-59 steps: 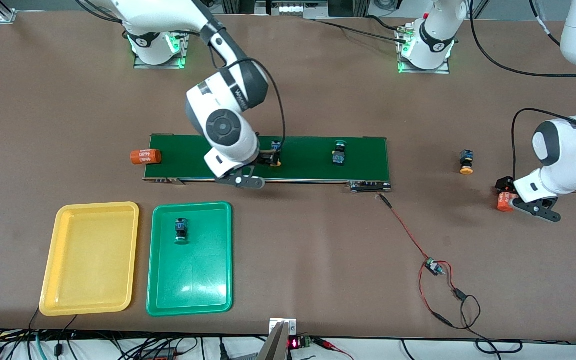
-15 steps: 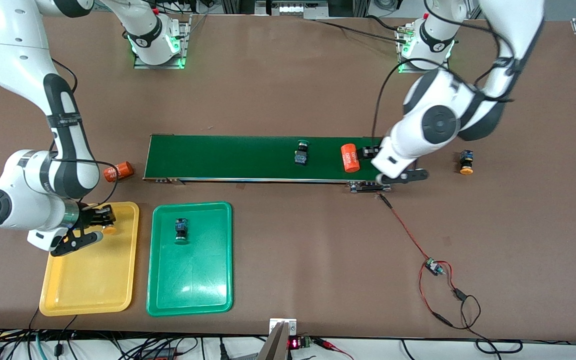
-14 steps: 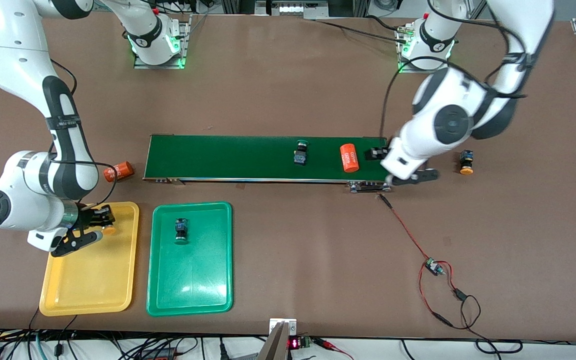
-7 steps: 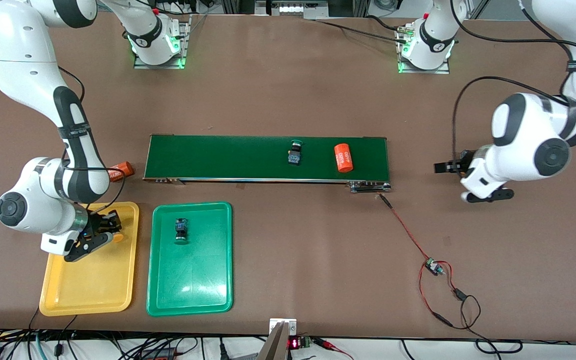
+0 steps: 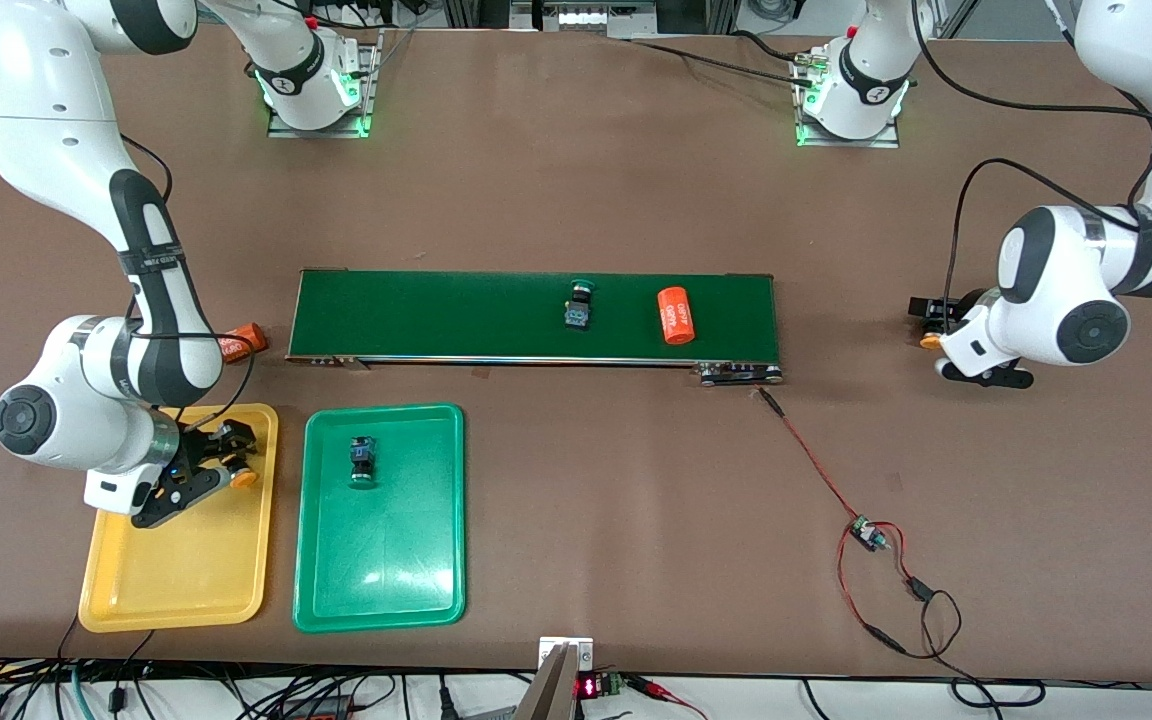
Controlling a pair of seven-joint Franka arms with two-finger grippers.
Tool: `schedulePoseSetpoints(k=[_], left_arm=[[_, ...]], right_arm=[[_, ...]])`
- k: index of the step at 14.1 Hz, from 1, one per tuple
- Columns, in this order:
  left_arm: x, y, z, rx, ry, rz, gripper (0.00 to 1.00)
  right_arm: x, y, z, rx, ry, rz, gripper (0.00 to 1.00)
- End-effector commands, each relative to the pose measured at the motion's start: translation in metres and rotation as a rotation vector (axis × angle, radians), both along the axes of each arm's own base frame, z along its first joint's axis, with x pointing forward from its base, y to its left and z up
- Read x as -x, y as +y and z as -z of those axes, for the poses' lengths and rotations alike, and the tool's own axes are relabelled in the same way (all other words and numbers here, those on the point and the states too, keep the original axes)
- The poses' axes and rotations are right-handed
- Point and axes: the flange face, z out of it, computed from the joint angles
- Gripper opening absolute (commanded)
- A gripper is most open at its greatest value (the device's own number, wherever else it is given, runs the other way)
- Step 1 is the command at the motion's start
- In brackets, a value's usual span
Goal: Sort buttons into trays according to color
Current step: 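Grasp a yellow button with the left gripper while the right gripper returns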
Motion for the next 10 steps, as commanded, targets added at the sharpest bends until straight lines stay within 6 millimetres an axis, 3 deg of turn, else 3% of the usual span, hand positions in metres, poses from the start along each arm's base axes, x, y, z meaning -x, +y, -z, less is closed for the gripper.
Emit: schedulePoseSetpoints(k=[1,3,6,7,9,10], left_arm=[[0.012,0.002,0.025,-0.013,-0.016,0.072,1.0],[0.011,0.002,0.035,-0.027,-0.037,0.113,1.0],[0.014,0.01,0.056,-0.024,-0.039,0.111,0.99],[0.017,0.01,0.063,-0.021,-0.033,0.112,0.94],[0.018,0.011,0.069,-0.023,-0.023,0.108,0.78],[0.018,0.011,0.068,-0.025,-0.019,0.108,0.55]], right_arm=[[0.011,0.026,-0.051,-0.011,0.059,0.089,1.0],[0.024,0.058,-0.088,0.005,0.105,0.172,1.0],[0.045,0.1,-0.127,0.027,0.141,0.247,1.0],[0.056,0.126,-0.139,0.036,0.138,0.28,1.0],[0.083,0.181,-0.152,0.069,0.162,0.349,1.0],[0.096,0.21,-0.154,0.088,0.172,0.384,1.0]])
